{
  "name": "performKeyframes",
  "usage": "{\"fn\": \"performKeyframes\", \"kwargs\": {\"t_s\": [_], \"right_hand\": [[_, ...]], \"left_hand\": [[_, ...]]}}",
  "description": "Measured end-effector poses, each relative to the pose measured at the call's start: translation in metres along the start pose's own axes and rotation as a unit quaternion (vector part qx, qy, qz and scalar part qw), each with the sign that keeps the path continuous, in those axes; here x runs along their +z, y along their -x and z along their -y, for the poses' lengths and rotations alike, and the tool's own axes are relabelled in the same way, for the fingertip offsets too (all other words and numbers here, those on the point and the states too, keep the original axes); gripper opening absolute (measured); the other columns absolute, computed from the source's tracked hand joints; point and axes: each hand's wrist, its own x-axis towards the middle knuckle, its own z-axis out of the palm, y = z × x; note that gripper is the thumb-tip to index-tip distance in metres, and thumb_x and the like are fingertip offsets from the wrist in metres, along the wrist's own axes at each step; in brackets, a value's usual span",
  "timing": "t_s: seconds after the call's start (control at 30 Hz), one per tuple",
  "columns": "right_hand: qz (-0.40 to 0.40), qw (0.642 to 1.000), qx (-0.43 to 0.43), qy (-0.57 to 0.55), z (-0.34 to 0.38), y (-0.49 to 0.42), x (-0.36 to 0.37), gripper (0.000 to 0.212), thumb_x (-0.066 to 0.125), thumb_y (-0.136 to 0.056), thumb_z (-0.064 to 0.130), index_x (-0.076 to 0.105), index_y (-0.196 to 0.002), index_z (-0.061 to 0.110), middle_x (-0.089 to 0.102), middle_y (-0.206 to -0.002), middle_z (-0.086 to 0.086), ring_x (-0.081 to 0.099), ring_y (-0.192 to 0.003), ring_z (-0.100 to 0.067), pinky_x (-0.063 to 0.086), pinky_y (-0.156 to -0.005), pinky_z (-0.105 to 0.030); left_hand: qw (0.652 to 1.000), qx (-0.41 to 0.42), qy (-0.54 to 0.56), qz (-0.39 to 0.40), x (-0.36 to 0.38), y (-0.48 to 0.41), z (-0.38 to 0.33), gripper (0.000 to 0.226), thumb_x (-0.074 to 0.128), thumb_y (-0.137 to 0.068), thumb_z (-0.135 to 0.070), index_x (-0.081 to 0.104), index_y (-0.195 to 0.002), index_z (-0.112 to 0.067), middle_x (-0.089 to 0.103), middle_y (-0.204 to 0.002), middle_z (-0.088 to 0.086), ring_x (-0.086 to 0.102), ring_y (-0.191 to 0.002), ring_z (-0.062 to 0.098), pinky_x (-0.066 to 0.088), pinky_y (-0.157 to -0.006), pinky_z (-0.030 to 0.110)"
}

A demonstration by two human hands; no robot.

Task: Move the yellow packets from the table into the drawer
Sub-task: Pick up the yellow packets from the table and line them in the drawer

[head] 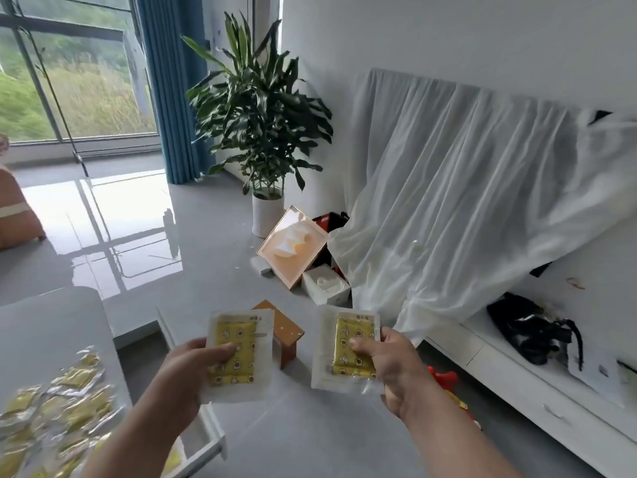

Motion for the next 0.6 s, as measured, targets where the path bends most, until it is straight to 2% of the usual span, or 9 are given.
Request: {"fn": "performKeyframes", "kwargs": {"t_s": [0.13, 0.23, 0.37, 0.53, 0.6], "right_hand": [[0.054, 0.998, 0.004, 0.019, 0.02, -0.053, 0.022, 0.019, 0.066, -0.084, -0.006, 0.065, -0.102, -0.001, 0.075, -0.09, -0.019, 0.073, -0.083, -0.034, 0.06, -0.074, -0.047], [0.102, 0.994, 0.003, 0.035, 0.038, -0.096, 0.041, 0.017, 0.064, -0.085, -0.006, 0.065, -0.101, 0.0, 0.074, -0.093, -0.019, 0.072, -0.086, -0.035, 0.059, -0.079, -0.05], [0.168, 0.985, 0.008, 0.041, 0.065, -0.155, 0.062, 0.018, 0.061, -0.087, -0.008, 0.063, -0.103, 0.0, 0.073, -0.097, -0.022, 0.071, -0.086, -0.037, 0.06, -0.07, -0.046], [0.246, 0.967, -0.004, 0.064, 0.107, -0.233, 0.079, 0.015, 0.06, -0.087, -0.008, 0.062, -0.098, 0.003, 0.072, -0.092, -0.02, 0.07, -0.079, -0.034, 0.058, -0.066, -0.044], [0.272, 0.959, -0.005, 0.08, 0.121, -0.262, 0.087, 0.014, 0.06, -0.088, -0.008, 0.063, -0.096, 0.004, 0.071, -0.095, -0.021, 0.07, -0.079, -0.033, 0.058, -0.063, -0.041]], "left_hand": [[0.999, 0.015, 0.015, -0.039, 0.0, -0.032, -0.016, 0.016, 0.062, -0.082, 0.002, 0.065, -0.098, 0.004, 0.073, -0.081, 0.022, 0.072, -0.065, 0.033, 0.056, -0.061, 0.04], [0.996, 0.028, 0.033, -0.08, -0.001, -0.057, -0.029, 0.015, 0.06, -0.082, 0.003, 0.065, -0.095, 0.006, 0.072, -0.075, 0.021, 0.071, -0.061, 0.033, 0.054, -0.065, 0.042], [0.989, 0.052, 0.057, -0.13, 0.005, -0.091, -0.047, 0.013, 0.054, -0.084, 0.005, 0.063, -0.094, 0.009, 0.07, -0.068, 0.019, 0.069, -0.056, 0.031, 0.058, -0.053, 0.037], [0.977, 0.078, 0.082, -0.18, 0.026, -0.133, -0.064, 0.018, 0.053, -0.086, 0.001, 0.062, -0.098, 0.011, 0.071, -0.074, 0.021, 0.071, -0.062, 0.033, 0.058, -0.052, 0.036], [0.969, 0.079, 0.095, -0.214, 0.033, -0.147, -0.067, 0.015, 0.051, -0.088, 0.001, 0.062, -0.095, 0.009, 0.071, -0.07, 0.018, 0.071, -0.058, 0.03, 0.057, -0.048, 0.034]]}}
